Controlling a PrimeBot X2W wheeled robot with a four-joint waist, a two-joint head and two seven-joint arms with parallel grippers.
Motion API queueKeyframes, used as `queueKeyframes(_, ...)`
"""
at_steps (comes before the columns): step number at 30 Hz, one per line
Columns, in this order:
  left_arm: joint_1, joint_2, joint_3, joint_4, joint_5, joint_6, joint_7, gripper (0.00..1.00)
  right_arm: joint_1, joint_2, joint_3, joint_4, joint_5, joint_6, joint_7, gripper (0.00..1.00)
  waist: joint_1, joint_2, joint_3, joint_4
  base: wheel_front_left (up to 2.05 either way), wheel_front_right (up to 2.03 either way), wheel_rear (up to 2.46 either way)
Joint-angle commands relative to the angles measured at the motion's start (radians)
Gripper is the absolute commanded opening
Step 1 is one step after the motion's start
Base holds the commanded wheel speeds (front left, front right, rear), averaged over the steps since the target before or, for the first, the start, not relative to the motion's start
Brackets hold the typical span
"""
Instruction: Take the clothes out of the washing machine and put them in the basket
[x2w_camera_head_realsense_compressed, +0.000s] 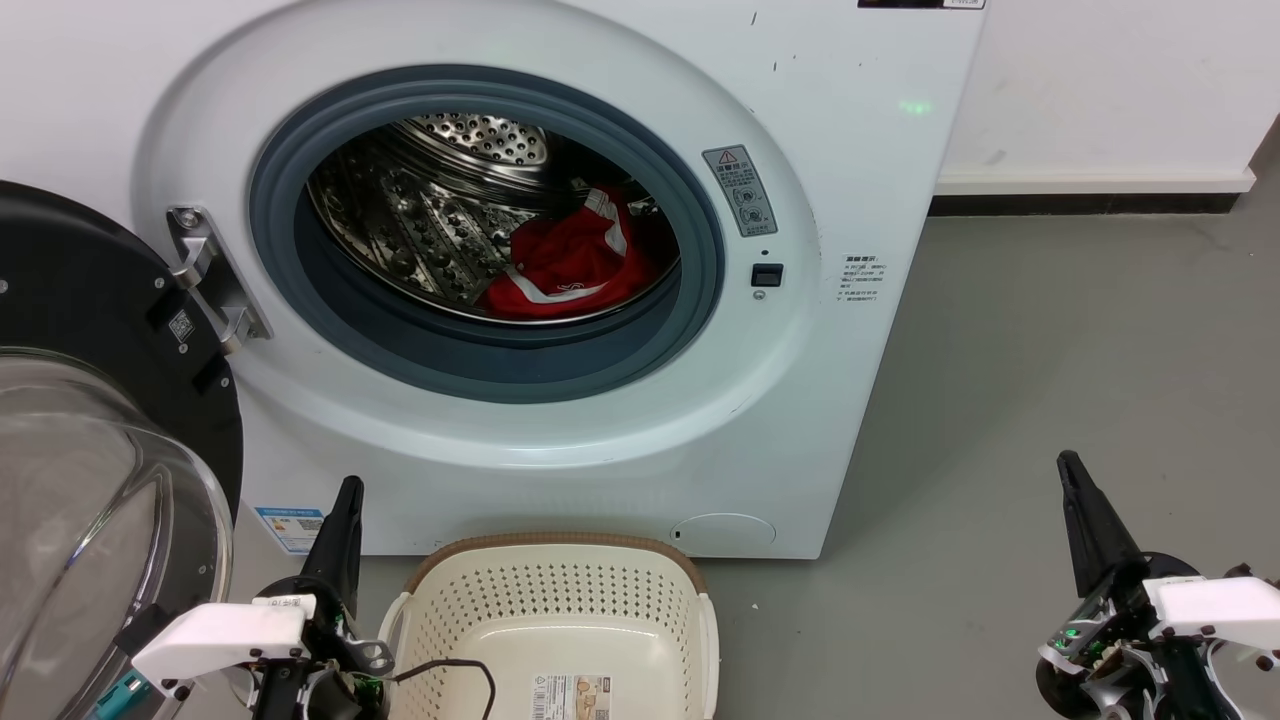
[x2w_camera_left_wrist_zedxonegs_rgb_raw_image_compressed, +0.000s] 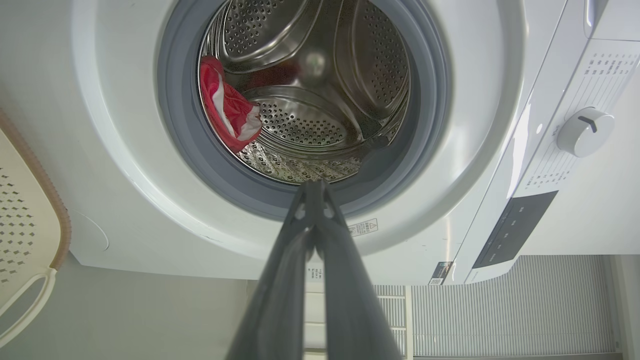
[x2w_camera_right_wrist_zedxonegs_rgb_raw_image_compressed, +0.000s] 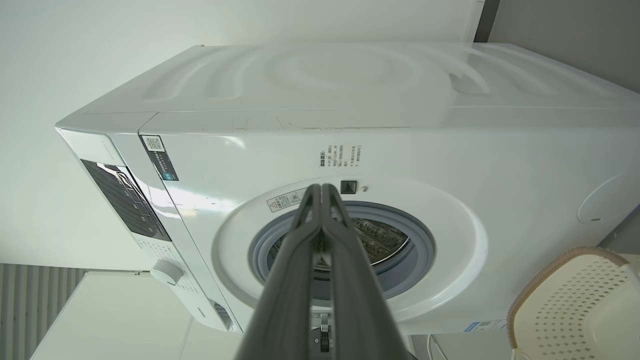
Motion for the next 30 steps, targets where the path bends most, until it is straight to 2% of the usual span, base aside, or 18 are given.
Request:
queueKeyframes(1,-0.009,-0.001,0.002,0.001,0.002,-0.003,0.003,0.00,-0.011,0.003,0.000,0.001,-0.005,0.000,0.001,0.00,0.0000,0.0000,0.000,0.000,0.00,0.00,0.00)
queueKeyframes(30,-0.009,-0.001,0.001,0.001,0.002,-0.003,0.003,0.00,-0.011,0.003,0.000,0.001,-0.005,0.000,0.001,0.00,0.0000,0.0000,0.000,0.000,0.00,0.00,0.00)
